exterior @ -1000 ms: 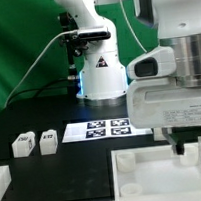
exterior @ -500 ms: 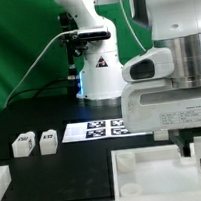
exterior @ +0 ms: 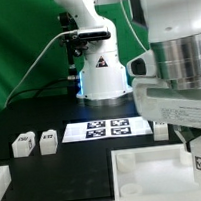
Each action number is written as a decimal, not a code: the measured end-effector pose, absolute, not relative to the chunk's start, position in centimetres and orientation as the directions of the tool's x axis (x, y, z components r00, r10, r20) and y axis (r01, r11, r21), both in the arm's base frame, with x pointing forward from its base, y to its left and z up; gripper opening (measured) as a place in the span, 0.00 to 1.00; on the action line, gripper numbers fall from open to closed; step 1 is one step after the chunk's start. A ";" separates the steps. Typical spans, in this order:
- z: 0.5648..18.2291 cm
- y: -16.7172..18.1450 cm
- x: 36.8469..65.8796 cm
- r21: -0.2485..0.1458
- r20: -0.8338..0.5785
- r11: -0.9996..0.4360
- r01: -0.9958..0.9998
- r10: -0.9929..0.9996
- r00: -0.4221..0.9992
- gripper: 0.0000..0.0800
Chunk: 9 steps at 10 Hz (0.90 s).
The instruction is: Assemble one leg
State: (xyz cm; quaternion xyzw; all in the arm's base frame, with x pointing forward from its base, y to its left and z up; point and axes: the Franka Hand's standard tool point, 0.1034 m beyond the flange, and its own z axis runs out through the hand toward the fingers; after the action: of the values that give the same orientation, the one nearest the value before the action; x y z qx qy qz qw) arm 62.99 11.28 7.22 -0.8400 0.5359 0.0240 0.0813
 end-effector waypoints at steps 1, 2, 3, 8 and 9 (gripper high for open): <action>7.2 11.4 62.9 -0.095 -0.153 -0.251 -0.963 -0.953 0.263 0.36; 7.2 11.7 63.0 -0.082 -0.187 -0.053 -0.995 -0.980 0.067 0.37; 7.1 11.5 62.9 -0.085 -0.215 0.116 -0.990 -0.972 -0.095 0.37; 7.1 11.6 62.8 -0.070 -0.241 0.286 -0.956 -0.935 -0.262 0.49; 7.1 11.7 62.8 -0.072 -0.240 0.277 -0.958 -0.937 -0.253 0.66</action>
Offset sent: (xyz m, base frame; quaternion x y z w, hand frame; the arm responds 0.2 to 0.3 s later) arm 0.0166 -0.0021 0.0135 0.1739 -0.0496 0.3739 0.9096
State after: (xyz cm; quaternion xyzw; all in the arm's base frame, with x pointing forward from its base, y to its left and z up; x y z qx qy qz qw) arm 62.75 11.66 7.11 -0.5996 0.7903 0.0442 0.1183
